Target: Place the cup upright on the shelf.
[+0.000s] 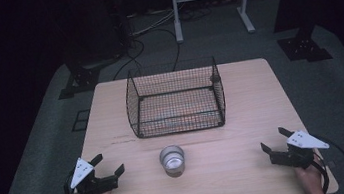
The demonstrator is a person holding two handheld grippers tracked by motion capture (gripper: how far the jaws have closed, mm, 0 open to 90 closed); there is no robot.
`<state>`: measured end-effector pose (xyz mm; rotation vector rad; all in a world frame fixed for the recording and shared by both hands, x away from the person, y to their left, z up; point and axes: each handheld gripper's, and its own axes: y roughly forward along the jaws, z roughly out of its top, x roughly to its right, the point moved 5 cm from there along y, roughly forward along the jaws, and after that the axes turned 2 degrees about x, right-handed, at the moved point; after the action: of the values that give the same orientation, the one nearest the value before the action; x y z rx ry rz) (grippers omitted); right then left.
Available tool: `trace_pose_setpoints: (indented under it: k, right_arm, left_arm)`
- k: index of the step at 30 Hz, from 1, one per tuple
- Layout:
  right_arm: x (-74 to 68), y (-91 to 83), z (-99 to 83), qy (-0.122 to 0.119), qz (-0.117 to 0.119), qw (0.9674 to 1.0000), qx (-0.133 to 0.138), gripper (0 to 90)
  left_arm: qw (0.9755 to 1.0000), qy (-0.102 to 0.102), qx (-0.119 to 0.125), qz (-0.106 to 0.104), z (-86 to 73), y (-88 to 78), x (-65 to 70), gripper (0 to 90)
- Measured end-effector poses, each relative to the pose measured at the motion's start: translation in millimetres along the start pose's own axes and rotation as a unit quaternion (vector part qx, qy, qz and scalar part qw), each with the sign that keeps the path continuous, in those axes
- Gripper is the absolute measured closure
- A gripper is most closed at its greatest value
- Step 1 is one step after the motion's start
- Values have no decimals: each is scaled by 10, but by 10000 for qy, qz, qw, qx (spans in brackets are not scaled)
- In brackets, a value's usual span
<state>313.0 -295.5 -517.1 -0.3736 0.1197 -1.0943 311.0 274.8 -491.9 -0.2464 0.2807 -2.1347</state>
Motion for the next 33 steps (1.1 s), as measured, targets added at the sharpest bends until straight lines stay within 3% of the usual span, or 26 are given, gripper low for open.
trace_pose_setpoints:
  k: [4,11,28,33]
  right_arm:
    - [0,1,2,-4,10,10000,13,135]
    - [0,1,2,0,1,10000,13,135]
    - [-21,14,1,-77,-2,10000,-56,135]
    - [-19,15,1,-66,3,10000,-58,135]
  left_arm:
    - [9999,-16,156,-13,56,-18,32,23]
    - [9997,37,214,-99,95,-18,89,22]
    - [9973,490,57,-546,213,79,411,21]
    - [9959,521,-17,-734,198,119,463,21]
